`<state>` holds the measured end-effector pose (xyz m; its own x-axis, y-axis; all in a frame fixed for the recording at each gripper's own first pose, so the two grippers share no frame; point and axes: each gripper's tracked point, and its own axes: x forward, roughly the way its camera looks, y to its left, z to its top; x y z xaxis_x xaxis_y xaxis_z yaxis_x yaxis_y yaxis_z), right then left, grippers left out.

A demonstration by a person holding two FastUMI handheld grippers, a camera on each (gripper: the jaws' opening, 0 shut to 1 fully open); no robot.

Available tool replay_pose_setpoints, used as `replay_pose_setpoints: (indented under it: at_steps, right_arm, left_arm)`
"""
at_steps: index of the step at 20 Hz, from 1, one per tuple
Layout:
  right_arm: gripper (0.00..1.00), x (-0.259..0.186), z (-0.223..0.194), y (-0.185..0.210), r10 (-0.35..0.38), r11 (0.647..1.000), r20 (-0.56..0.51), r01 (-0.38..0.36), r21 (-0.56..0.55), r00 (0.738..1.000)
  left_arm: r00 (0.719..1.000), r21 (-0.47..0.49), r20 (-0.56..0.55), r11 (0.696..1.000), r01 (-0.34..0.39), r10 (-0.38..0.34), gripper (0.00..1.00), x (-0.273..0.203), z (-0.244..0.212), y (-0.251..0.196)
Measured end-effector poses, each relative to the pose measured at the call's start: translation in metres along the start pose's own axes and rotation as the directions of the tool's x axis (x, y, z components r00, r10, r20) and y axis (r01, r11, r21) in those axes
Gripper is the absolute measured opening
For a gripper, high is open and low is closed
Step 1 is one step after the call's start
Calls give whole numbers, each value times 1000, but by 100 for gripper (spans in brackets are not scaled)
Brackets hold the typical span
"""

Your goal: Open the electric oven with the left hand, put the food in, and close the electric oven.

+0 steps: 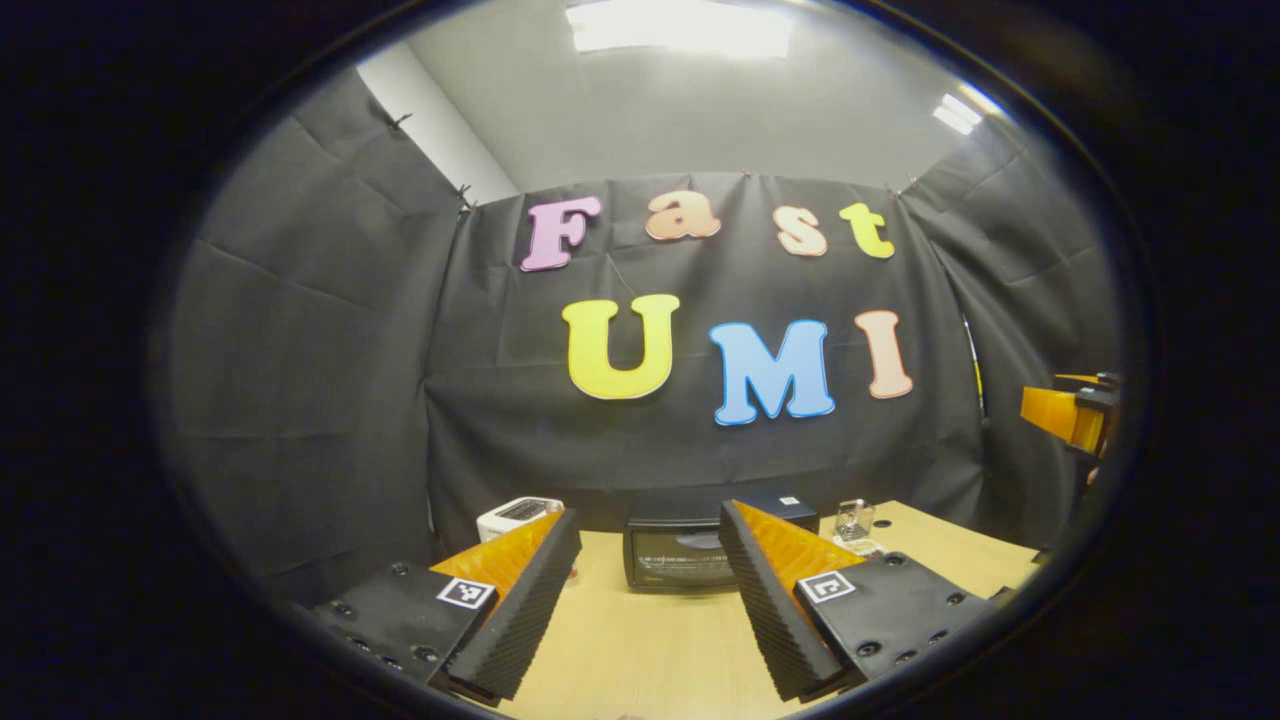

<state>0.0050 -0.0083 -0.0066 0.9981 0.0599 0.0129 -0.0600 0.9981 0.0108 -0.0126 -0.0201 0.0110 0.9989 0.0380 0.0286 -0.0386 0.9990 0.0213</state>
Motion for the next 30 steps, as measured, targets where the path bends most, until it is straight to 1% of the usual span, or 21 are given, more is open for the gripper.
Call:
replay_pose_setpoints:
  at_steps: [2,5,8,10,12,13,14,15,18,22,26,27,28,30]
  right_arm:
    - [95,1,-4,-4,7,1000,-1,-7,0,1000]
    - [95,0,-14,-4,36,999,-17,-36,32,999]
    - [95,2,-17,-6,69,997,-12,-68,21,998]
    - [95,2,-18,-4,89,996,-15,-89,19,996]
    - [95,5,-13,-7,92,996,0,-92,17,996]
    - [95,7,-12,-9,87,996,5,-87,13,996]
    - [95,9,-14,-10,83,996,3,-83,15,997]
    - [95,12,-16,-10,80,997,-5,-80,22,997]
    - [95,21,-16,-11,53,998,-15,-52,38,998]
    - [95,33,-9,-11,6,1000,10,-6,19,1000]
    - [96,46,-14,-10,-50,999,-3,50,18,999]
    - [95,48,-15,-9,-66,998,-6,66,16,998]
    - [95,50,-16,-8,-81,997,-11,81,11,997]
    - [95,56,-22,-7,-102,995,-32,102,-4,994]
  left_arm:
    - [1000,-6,1,1000,-7,7,99,3,-2,-5]
    - [1000,-5,0,1000,-29,29,99,7,-3,-14]
    - [999,5,9,999,-47,47,99,13,-4,-19]
    - [999,2,13,999,-44,44,99,24,-2,-26]
    - [999,0,17,999,-39,39,99,39,-2,-31]
    - [999,2,19,999,-34,34,99,47,-3,-33]
    - [999,5,18,1000,-29,29,94,57,-3,-35]
    - [1000,6,18,1000,-19,19,99,66,-7,-39]
    - [1000,-6,9,1000,14,-14,99,100,-16,-49]
    - [998,-8,-6,998,59,-59,99,150,-33,-63]
    - [993,-9,-38,994,112,-112,99,194,-61,-75]
    - [991,-14,-50,993,120,-121,99,203,-68,-77]
    - [990,-19,-63,991,129,-130,94,213,-76,-79]
    - [986,-23,-84,989,143,-145,93,233,-90,-80]
